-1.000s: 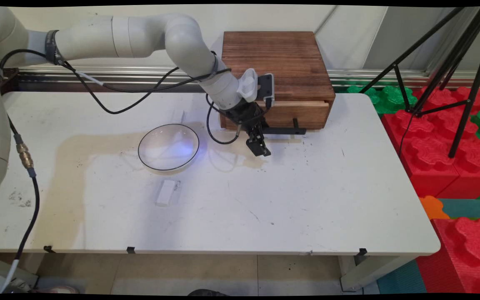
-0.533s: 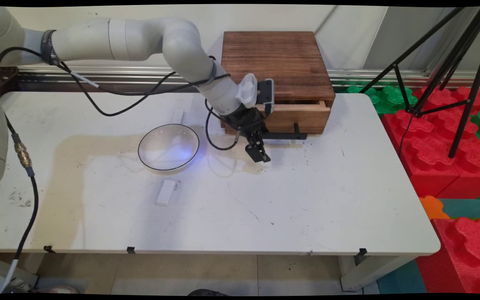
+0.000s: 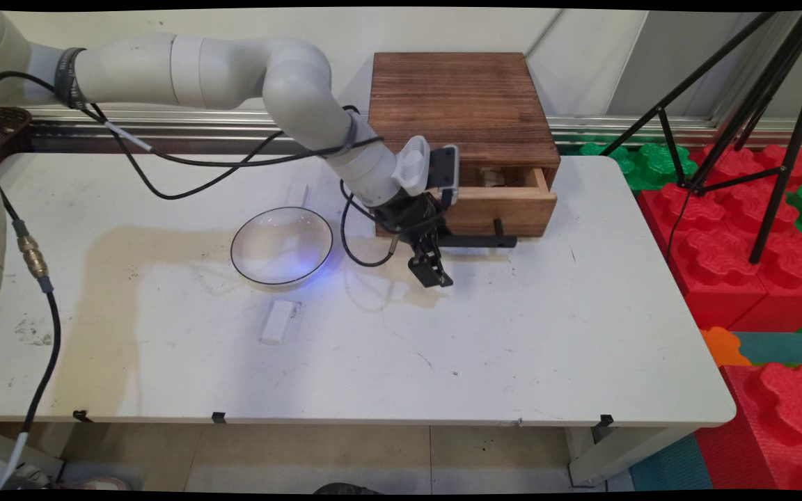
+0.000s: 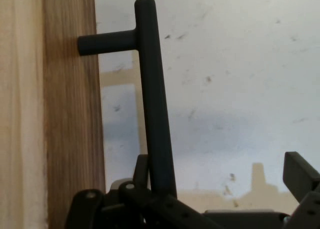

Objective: Open the drawer

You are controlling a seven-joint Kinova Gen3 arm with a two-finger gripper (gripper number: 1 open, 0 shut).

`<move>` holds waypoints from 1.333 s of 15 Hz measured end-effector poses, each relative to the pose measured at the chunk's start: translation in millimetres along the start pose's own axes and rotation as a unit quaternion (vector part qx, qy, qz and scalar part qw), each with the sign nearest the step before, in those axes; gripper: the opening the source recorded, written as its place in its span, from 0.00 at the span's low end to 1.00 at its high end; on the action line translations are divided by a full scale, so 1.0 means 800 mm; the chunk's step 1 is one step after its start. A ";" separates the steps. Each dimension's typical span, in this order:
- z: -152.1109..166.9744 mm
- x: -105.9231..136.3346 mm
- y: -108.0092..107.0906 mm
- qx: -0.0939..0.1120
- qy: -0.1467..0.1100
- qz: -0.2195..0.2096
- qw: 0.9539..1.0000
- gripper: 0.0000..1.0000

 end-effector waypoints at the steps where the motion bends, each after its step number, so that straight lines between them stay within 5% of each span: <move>1: -0.001 0.001 0.005 -0.001 0.001 0.001 1.000 1.00; 20: -0.007 0.007 0.084 -0.020 0.013 -0.016 1.000 1.00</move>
